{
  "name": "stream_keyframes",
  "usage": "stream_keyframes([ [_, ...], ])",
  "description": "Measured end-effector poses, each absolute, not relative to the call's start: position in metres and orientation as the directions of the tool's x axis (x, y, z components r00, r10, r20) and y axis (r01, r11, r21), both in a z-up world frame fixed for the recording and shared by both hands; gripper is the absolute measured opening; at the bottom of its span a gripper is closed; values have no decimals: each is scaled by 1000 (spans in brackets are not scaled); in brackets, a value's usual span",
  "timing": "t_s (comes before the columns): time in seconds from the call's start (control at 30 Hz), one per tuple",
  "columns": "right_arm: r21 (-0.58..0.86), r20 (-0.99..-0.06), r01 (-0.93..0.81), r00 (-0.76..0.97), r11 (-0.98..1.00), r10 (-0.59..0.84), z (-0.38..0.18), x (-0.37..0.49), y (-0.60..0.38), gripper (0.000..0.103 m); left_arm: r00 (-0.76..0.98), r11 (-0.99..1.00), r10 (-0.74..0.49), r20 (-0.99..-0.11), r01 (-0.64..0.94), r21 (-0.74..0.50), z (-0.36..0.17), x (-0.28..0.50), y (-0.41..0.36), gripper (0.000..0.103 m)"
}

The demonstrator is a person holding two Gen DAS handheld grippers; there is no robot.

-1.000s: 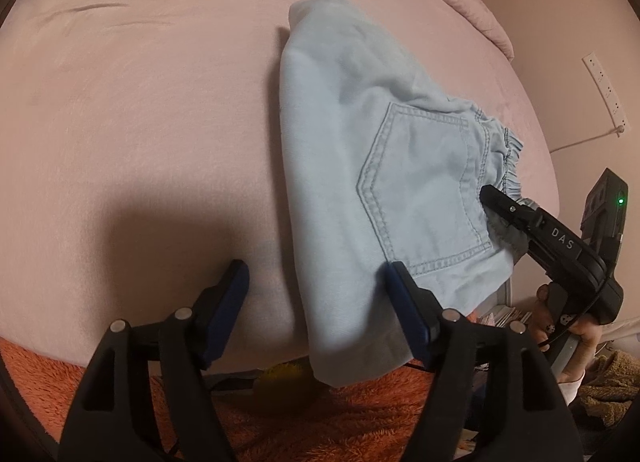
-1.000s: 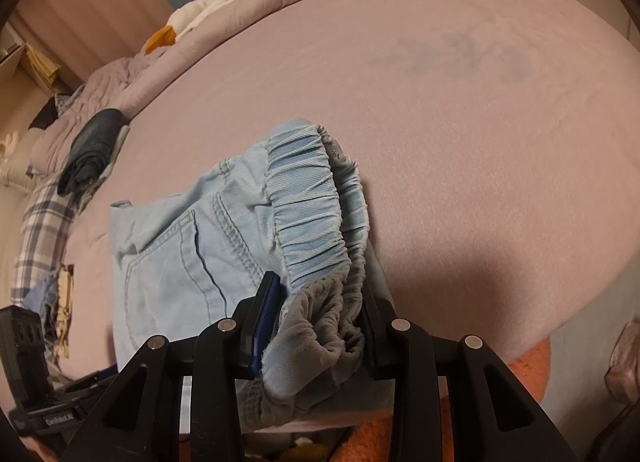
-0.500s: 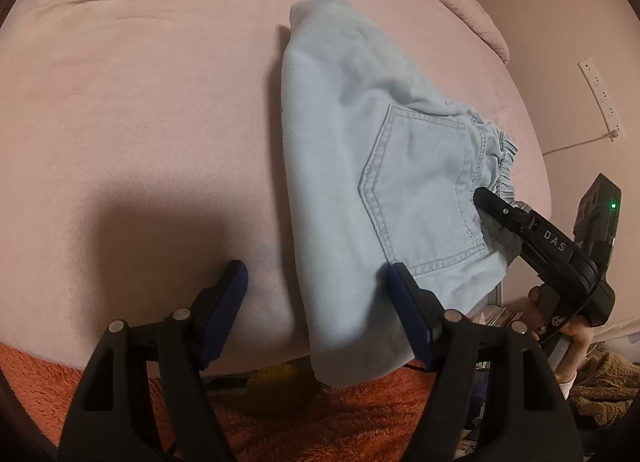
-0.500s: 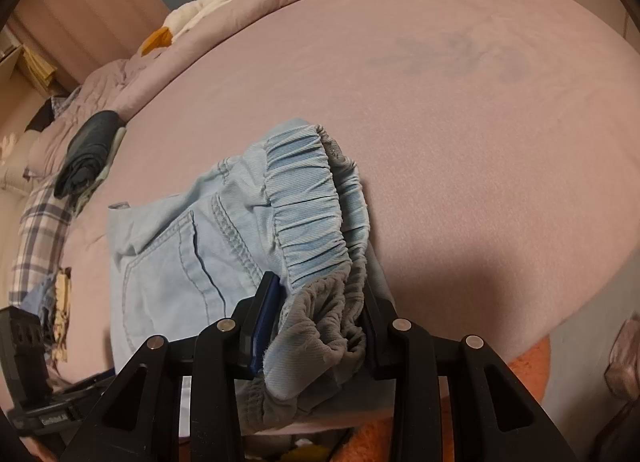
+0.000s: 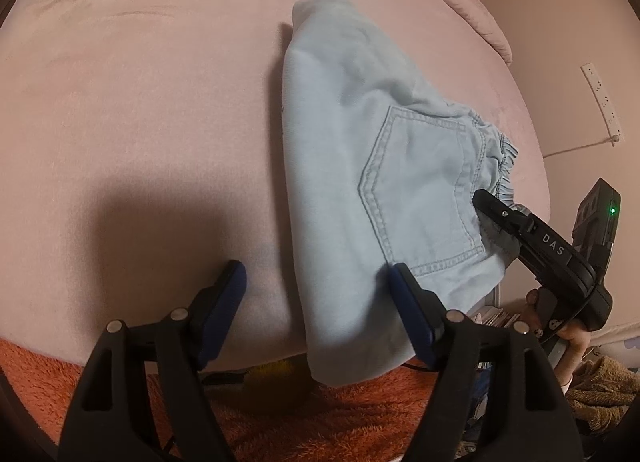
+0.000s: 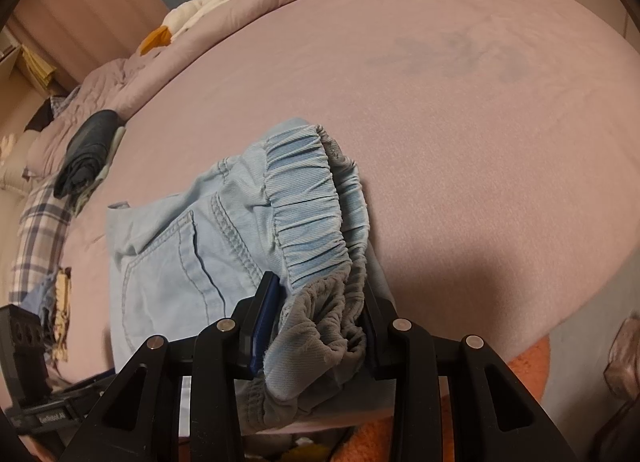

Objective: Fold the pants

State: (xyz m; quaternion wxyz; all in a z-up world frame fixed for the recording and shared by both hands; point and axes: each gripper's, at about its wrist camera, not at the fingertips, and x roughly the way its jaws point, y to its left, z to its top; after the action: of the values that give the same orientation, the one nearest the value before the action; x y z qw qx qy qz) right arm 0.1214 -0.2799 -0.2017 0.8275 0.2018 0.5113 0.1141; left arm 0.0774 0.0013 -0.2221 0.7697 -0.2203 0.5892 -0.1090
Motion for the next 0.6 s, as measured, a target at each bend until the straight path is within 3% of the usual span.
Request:
stream_keyframes([
  [0.27,427,-809,5,448,904,380,-199,120,-278,36,254,878,-433,-865,-95,-468,-221,66,0,74],
  [0.33,412,-821,7,436,911,367,-196,119,-277,43,231,876,-442,-867,-100,-473,-220,63,-1,74],
  [0.47,365,-840,13,435,931,324,-193,117,-275,80,267,886,-421,-867,-86,-456,-209,58,-1,74],
  [0.6,363,-848,47,430,931,309,-198,114,-286,81,325,911,-369,-871,-57,-408,-198,59,-4,78],
])
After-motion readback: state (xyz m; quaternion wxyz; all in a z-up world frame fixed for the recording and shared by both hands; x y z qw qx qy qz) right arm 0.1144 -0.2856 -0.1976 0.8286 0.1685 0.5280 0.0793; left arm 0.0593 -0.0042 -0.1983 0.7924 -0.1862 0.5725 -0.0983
